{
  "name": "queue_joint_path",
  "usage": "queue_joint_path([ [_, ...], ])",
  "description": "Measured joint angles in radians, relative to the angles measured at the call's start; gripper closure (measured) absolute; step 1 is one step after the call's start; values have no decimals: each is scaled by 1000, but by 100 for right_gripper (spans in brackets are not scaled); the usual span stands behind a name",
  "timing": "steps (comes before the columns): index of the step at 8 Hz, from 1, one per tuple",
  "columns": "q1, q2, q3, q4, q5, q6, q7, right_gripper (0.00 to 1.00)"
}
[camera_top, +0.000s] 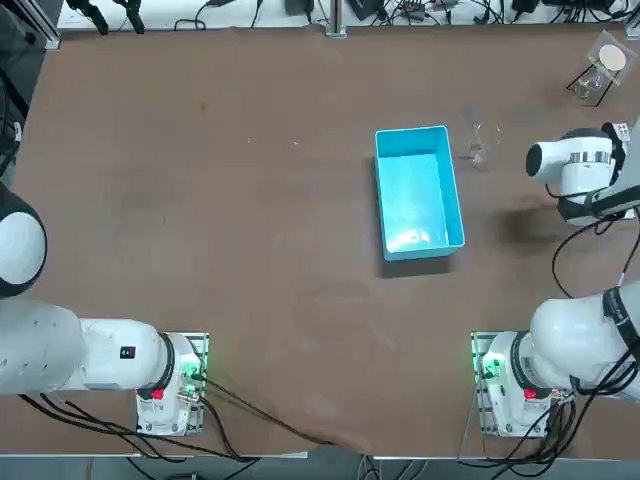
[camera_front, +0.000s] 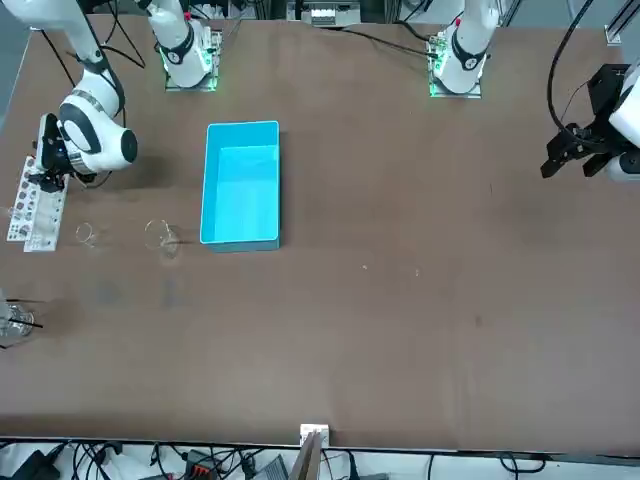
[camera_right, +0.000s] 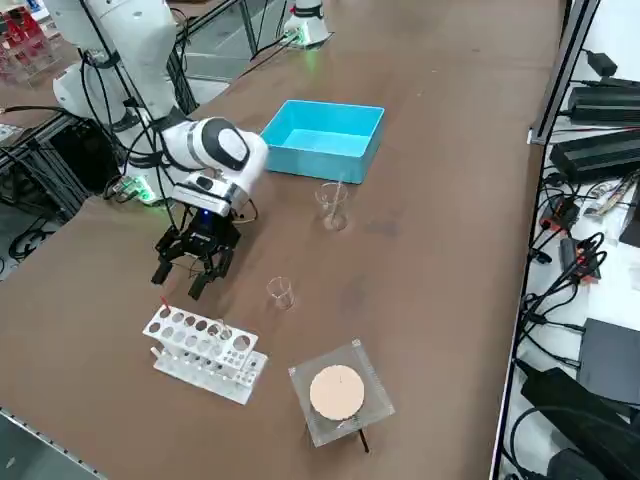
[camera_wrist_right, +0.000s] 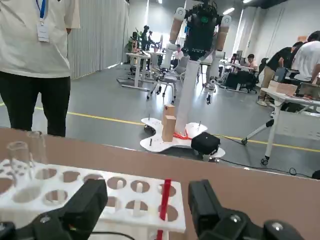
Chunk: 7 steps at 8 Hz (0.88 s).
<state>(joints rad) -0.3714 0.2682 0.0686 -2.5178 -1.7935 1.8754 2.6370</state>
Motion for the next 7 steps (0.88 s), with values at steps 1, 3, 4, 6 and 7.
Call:
queue_joint_path([
  [1, -14, 3, 0, -14, -29, 0, 18, 1],
  [3, -46, 23, 0, -30, -115, -29, 66, 0],
  [4, -63, 42, 0, -31, -146, -49, 80, 0],
  [6, -71, 58, 2, -30, -160, -57, 94, 4],
  [7, -71, 58, 6, -29, -160, -58, 98, 5],
])
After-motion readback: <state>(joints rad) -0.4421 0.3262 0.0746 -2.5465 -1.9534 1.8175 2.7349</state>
